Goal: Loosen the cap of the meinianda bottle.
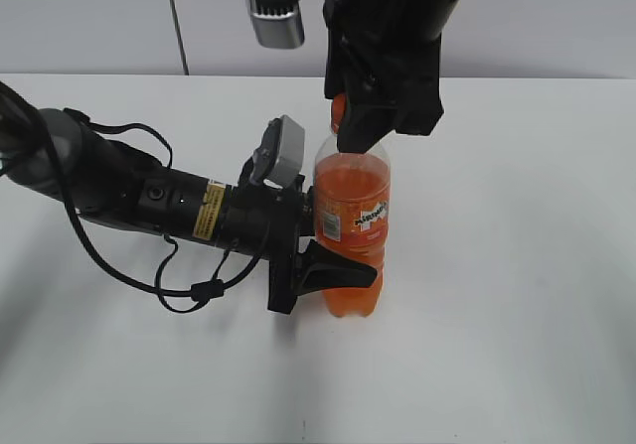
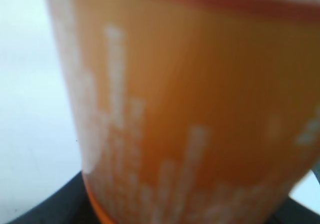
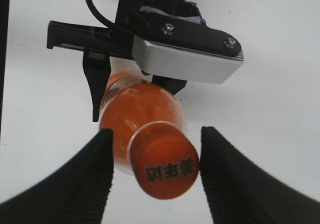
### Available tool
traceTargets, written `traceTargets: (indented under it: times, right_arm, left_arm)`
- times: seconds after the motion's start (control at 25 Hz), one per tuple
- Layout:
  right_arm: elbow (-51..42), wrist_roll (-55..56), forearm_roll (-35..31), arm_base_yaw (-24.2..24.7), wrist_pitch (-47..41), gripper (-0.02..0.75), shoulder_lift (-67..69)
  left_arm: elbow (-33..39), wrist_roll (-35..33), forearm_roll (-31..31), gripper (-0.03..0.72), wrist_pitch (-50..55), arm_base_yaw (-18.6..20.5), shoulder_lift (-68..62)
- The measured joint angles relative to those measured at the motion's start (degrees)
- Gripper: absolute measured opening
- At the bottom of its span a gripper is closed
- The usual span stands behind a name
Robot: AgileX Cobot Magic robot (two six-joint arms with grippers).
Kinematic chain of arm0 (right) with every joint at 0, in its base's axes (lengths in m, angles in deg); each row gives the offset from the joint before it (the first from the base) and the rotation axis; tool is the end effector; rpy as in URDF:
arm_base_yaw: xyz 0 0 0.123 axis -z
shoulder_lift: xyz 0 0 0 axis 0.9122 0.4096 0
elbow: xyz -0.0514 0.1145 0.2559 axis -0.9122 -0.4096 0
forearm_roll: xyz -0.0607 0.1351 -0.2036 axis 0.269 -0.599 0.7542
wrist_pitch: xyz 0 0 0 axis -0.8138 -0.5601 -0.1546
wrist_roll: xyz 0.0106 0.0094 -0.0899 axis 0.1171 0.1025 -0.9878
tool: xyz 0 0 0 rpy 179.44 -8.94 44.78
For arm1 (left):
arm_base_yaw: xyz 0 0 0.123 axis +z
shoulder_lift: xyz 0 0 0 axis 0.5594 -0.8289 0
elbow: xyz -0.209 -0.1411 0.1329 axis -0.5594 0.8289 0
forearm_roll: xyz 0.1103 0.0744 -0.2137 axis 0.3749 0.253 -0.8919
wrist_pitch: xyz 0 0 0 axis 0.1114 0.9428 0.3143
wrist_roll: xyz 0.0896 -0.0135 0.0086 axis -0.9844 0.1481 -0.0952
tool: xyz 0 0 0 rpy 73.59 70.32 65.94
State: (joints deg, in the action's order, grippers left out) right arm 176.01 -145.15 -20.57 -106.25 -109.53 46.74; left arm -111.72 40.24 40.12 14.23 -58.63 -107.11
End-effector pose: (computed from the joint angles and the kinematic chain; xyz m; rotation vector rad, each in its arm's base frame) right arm 0.2823 0.2541 0.3180 -2.2205 1.7228 0.0705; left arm 0.3129 -0.2309 0.0898 1.4786 1.5225 -1.1154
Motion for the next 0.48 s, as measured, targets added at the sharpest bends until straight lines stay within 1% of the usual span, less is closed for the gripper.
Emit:
traceTargets:
  times: [0.24, 0.48]
  right_arm:
    - [0.00, 1.78, -0.06, 0.00, 0.00, 0.436, -0.06]
    - [0.00, 4.92, -1.68, 0.00, 0.00, 0.438, -2.48]
  left_arm:
    - [0.00, 0.15, 0.05, 0.400, 0.00, 0.00, 0.00]
    - [0.00, 0.32, 0.11, 0.400, 0.00, 0.00, 0.00]
